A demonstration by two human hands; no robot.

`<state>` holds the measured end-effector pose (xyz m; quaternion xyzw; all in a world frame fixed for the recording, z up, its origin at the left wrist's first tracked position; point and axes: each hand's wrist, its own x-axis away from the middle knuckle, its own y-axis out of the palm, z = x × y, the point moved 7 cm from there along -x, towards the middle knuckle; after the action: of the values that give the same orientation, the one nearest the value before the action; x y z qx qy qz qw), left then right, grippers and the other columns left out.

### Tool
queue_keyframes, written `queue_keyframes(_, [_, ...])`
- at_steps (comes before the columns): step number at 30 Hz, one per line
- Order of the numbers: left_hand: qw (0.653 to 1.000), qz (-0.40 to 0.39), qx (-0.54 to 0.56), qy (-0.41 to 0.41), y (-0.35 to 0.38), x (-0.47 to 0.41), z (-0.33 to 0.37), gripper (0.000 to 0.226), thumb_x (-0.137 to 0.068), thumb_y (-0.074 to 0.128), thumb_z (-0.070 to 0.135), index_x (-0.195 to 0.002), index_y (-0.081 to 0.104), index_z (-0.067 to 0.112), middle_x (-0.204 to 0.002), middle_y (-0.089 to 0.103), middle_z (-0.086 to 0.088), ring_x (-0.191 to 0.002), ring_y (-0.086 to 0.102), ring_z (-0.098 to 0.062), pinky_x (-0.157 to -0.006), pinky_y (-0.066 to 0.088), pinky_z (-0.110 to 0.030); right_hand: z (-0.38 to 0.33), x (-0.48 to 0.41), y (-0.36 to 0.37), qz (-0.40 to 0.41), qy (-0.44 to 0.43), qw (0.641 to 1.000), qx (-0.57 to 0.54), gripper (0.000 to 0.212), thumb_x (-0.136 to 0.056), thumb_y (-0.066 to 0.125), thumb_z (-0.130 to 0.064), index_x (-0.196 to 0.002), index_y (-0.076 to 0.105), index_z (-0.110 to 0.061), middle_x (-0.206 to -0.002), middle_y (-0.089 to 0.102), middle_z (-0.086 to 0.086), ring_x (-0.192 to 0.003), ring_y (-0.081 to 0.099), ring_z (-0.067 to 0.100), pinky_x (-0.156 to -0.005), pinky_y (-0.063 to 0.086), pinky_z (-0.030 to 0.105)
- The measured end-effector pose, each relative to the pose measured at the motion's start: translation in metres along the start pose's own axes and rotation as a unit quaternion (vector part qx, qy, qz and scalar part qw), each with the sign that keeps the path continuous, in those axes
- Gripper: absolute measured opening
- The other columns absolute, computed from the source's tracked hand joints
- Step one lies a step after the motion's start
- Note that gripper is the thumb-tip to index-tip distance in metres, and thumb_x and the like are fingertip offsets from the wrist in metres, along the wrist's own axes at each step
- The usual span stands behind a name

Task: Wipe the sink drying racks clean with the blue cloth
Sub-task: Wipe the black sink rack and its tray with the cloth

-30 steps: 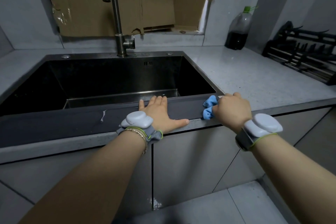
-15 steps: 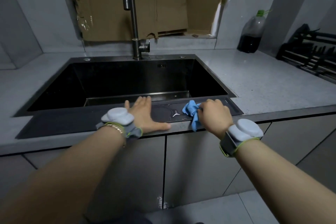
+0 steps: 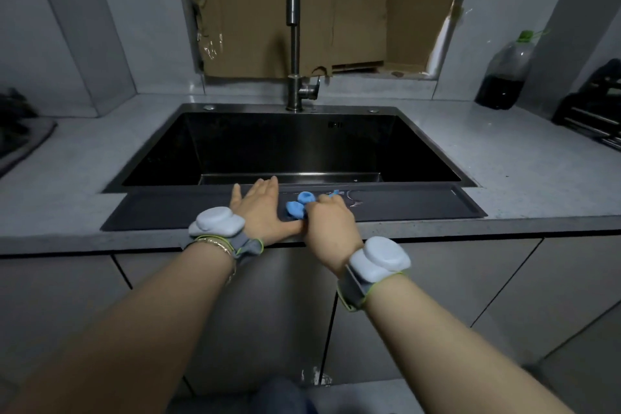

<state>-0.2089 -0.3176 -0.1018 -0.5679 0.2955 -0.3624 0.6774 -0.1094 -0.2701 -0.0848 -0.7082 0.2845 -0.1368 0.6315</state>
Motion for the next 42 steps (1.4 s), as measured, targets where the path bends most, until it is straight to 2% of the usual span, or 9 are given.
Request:
queue_keyframes(5, [1.0,-0.006,0.02,-0.001,0.001,-0.001,-0.005,0.115,-0.072,0.053,0.076,-0.151,0.005,0.008,-0.159,0.012,-0.003,-0.146,0.007,-0.015,-0.116,-0.004,-0.047,0.022,0.0,-0.007,-0.022,-0.034,0.999,-0.02,0.039,-0.082,0.05,-0.007,-0.118,0.06,-0.016,-0.119,0.056,0.009,-0.117,0.043,0.029,-0.091,0.038,0.032])
queue_keyframes(13, [0.999,-0.003,0.029,0.019,0.001,-0.002,-0.005,0.114,-0.071,0.049,0.079,-0.151,0.005,0.01,-0.159,0.011,-0.002,-0.147,0.005,-0.016,-0.116,-0.005,-0.045,0.14,-0.007,-0.043,0.013,0.264,0.957,0.118,0.033,-0.09,0.048,-0.015,-0.122,0.055,-0.007,-0.126,0.043,0.011,-0.119,0.036,0.031,-0.092,0.037,0.037])
queue_keyframes(18, [0.999,-0.006,0.027,0.026,0.002,-0.003,-0.003,0.116,-0.07,0.055,0.077,-0.151,0.005,0.01,-0.159,0.01,-0.001,-0.147,0.003,-0.015,-0.116,-0.005,-0.046,0.078,-0.032,-0.028,0.001,0.199,0.974,0.108,0.029,-0.093,0.046,-0.017,-0.119,0.054,-0.005,-0.126,0.052,0.013,-0.119,0.045,0.028,-0.094,0.036,0.032])
queue_keyframes(26, [0.998,-0.005,0.058,0.025,-0.002,-0.001,-0.005,0.118,-0.069,0.068,0.061,-0.151,0.001,0.009,-0.159,0.011,0.0,-0.146,0.006,-0.014,-0.115,-0.007,-0.047,-0.03,-0.05,-0.002,0.039,0.043,0.983,-0.173,0.02,-0.089,0.049,-0.015,-0.1,0.065,-0.008,-0.102,0.067,0.013,-0.101,0.059,0.031,-0.075,0.04,0.028])
queue_keyframes(31, [0.997,0.0,0.081,0.011,-0.003,0.001,-0.009,0.13,-0.065,0.067,0.069,-0.149,-0.013,0.009,-0.159,0.013,-0.003,-0.146,0.009,-0.013,-0.115,-0.007,-0.046,0.056,-0.049,-0.017,0.119,0.177,0.875,-0.435,0.026,-0.078,0.048,0.005,-0.095,0.056,-0.012,-0.084,0.055,0.004,-0.088,0.051,0.019,-0.071,0.042,0.023])
queue_keyframes(34, [0.996,-0.004,0.085,0.014,-0.003,0.001,-0.007,0.129,-0.066,0.066,0.069,-0.149,-0.015,0.012,-0.159,0.01,-0.006,-0.146,0.005,-0.015,-0.115,-0.009,-0.043,0.112,-0.039,-0.037,0.092,0.241,0.951,-0.168,0.035,-0.083,0.05,-0.006,-0.118,0.048,-0.012,-0.116,0.046,0.014,-0.109,0.046,0.03,-0.093,0.038,0.036])
queue_keyframes(36, [0.991,0.005,0.13,0.012,-0.007,0.002,-0.006,0.125,-0.068,0.067,0.065,-0.15,-0.012,0.013,-0.159,0.011,-0.006,-0.146,0.006,-0.015,-0.115,-0.01,-0.042,0.126,-0.031,-0.047,0.082,0.242,0.967,0.001,0.04,-0.086,0.048,-0.011,-0.126,0.045,-0.015,-0.131,0.037,0.015,-0.12,0.036,0.036,-0.096,0.034,0.044])
queue_keyframes(39, [0.968,0.054,0.246,-0.016,-0.024,0.007,-0.02,0.106,-0.08,0.066,0.051,-0.151,-0.004,0.014,-0.159,0.008,-0.006,-0.146,0.004,-0.019,-0.116,-0.007,-0.036,0.105,-0.034,-0.031,0.06,0.19,0.98,-0.006,0.035,-0.094,0.038,-0.021,-0.123,0.05,-0.006,-0.13,0.046,0.02,-0.119,0.04,0.038,-0.095,0.036,0.042])
queue_keyframes(42, [0.962,0.195,0.158,-0.109,-0.052,0.019,-0.077,0.073,-0.095,0.049,0.038,-0.15,0.013,0.006,-0.156,0.019,-0.015,-0.145,0.014,-0.026,-0.116,0.005,-0.038,0.076,-0.042,0.006,-0.013,0.199,0.98,-0.008,0.055,-0.099,0.029,-0.04,-0.142,0.031,-0.006,-0.149,0.028,0.02,-0.138,0.021,0.033,-0.109,0.021,0.042])
